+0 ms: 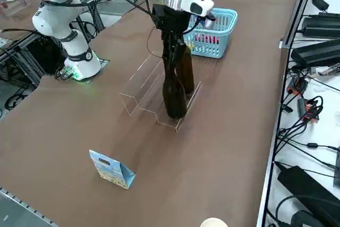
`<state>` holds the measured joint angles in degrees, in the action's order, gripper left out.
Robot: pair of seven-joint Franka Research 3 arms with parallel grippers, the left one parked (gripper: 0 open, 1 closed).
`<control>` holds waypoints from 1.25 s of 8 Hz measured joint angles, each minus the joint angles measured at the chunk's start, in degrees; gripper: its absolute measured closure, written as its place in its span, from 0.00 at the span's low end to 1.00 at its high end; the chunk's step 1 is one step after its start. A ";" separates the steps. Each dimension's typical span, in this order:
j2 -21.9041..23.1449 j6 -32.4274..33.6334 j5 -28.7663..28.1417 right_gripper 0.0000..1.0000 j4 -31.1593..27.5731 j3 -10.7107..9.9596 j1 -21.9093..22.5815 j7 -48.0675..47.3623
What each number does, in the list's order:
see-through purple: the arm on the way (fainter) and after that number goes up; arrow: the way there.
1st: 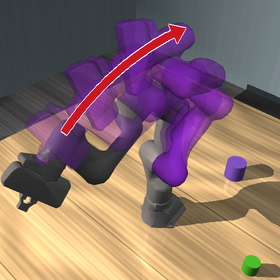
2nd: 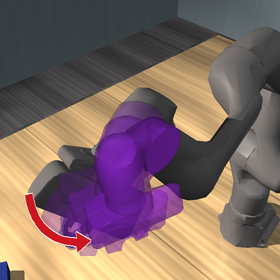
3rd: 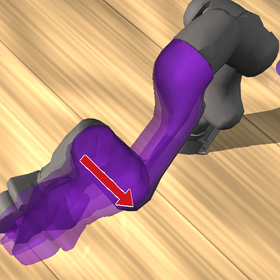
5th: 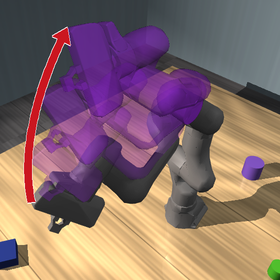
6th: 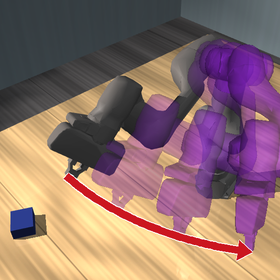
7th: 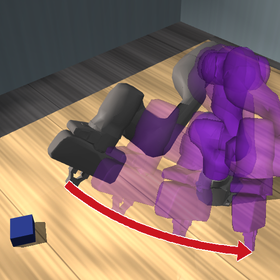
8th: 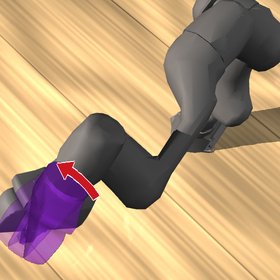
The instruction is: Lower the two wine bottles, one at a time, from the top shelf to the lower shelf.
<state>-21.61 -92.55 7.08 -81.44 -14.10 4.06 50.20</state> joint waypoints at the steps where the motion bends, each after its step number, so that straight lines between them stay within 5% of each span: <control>1: 0.56 -0.03 -0.11 0.08 0.54 0.00 0.05 0.00; 2: 1.81 -0.05 -0.78 0.00 1.17 0.04 0.15 0.00; 5: 9.08 0.90 -3.63 0.00 2.03 0.18 0.27 -2.25; 10: 17.73 8.06 -5.79 0.00 2.69 4.12 0.47 -20.05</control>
<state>-3.89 -84.49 1.29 -78.74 -9.98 4.53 30.14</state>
